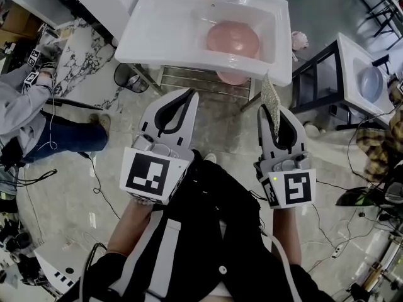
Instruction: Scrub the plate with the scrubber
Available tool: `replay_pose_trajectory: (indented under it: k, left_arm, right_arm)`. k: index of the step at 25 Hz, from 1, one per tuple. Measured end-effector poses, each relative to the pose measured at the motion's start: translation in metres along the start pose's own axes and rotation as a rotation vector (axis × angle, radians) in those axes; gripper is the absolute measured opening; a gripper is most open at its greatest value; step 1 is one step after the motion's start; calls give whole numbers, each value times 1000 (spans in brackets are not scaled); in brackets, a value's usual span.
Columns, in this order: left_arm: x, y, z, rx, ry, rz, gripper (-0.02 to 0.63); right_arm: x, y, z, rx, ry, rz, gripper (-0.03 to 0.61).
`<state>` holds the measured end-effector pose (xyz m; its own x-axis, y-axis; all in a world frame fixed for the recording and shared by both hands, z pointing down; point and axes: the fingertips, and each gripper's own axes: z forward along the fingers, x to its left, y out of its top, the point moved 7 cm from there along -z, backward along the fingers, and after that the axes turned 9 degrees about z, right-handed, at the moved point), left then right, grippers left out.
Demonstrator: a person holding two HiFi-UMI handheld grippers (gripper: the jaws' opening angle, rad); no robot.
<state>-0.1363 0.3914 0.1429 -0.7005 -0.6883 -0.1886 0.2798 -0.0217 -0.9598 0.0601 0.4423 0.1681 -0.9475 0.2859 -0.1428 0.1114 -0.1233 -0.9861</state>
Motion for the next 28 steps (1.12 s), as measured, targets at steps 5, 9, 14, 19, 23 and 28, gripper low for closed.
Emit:
replay_pose_trajectory:
  k: [5, 9, 14, 19, 23, 28]
  left_arm:
    - [1, 1, 5, -6, 9, 2, 0]
    - [4, 1, 13, -8, 10, -2, 0]
    - [14, -3, 33, -19, -12, -3, 0]
    - [27, -1, 68, -36, -47, -16, 0]
    - [52, -3, 100, -34, -67, -16, 0]
    - [84, 0, 146, -11, -101, -43, 0]
  right_arm:
    - [-10, -2, 2, -3, -10, 13, 72]
    - [-16, -5, 5, 24, -31, 16, 72]
    - [-23, -5, 18, 14, -40, 9, 72]
    - [-39, -2, 43, 10, -63, -3, 72]
    - [-52, 2, 74, 23, -83, -2, 73]
    - [-70, 9, 123, 41, -97, 5, 72]
